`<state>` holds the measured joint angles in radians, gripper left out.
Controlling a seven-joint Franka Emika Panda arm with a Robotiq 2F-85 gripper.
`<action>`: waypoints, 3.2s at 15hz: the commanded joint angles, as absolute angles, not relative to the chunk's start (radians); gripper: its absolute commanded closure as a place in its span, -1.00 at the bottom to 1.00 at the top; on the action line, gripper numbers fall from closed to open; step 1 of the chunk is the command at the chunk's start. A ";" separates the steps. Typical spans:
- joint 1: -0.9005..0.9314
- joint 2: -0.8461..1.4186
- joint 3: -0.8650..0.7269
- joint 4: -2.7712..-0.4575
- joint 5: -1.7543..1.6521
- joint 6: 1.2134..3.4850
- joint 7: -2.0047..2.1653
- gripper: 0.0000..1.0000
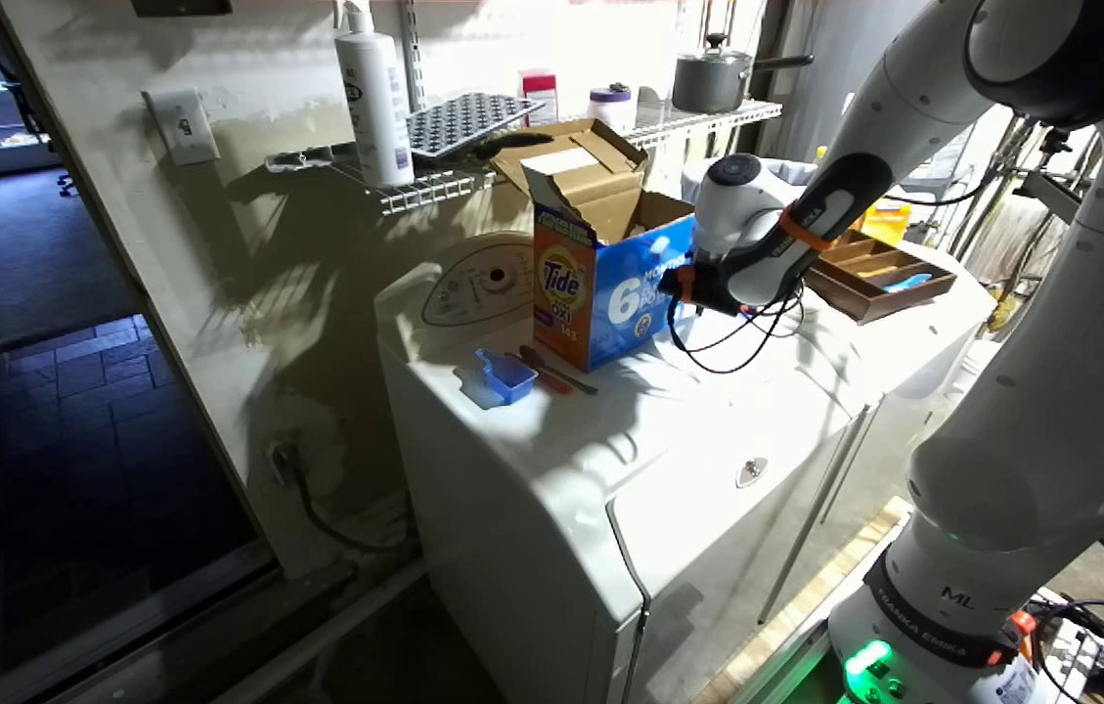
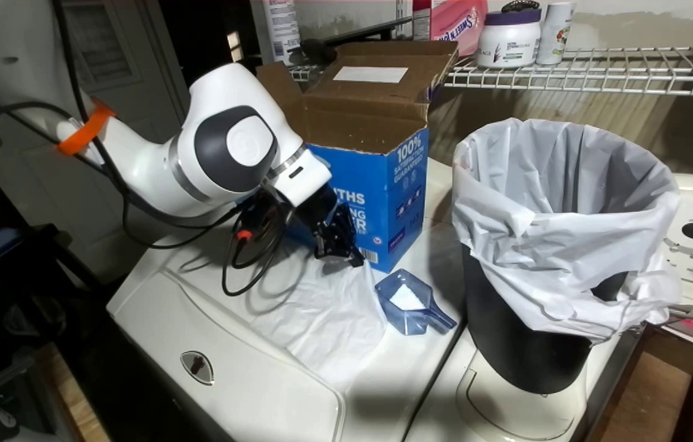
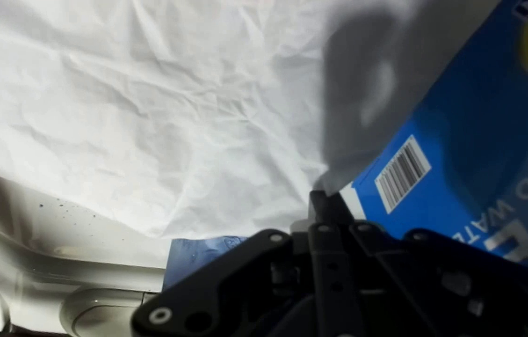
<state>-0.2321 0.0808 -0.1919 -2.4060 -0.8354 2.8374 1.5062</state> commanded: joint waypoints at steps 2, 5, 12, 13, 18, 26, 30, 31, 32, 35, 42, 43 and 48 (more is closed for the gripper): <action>-0.220 0.081 -0.198 -2.397 -0.919 2.883 1.598 0.21; -0.220 0.059 -0.200 -2.409 -0.966 2.877 1.639 -0.19; -0.220 -0.002 -0.185 -2.480 -0.961 2.845 1.604 -1.00; -0.218 -0.009 -0.180 -2.496 -0.935 2.832 1.576 -1.00; -0.212 -0.019 -0.166 -2.546 -0.841 2.829 1.439 -1.00; -0.219 0.074 -0.166 -2.522 -0.733 2.834 1.227 -1.00; -0.218 0.114 -0.165 -2.488 -0.742 2.803 1.188 -1.00; -0.216 0.123 -0.166 -2.476 -0.752 2.789 1.189 -1.00; -0.214 0.131 -0.168 -2.464 -0.762 2.775 1.193 -1.00; -0.209 0.158 -0.174 -2.421 -0.799 2.738 1.219 -1.00; -0.142 0.233 -0.252 -2.366 -0.794 2.761 1.225 -1.00; -0.135 0.240 -0.261 -2.360 -0.800 2.763 1.231 -1.00; -0.111 0.276 -0.291 -2.335 -0.800 2.780 1.238 -0.88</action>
<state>-0.1378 0.2302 -0.2607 -2.3667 -0.7751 2.7579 1.2100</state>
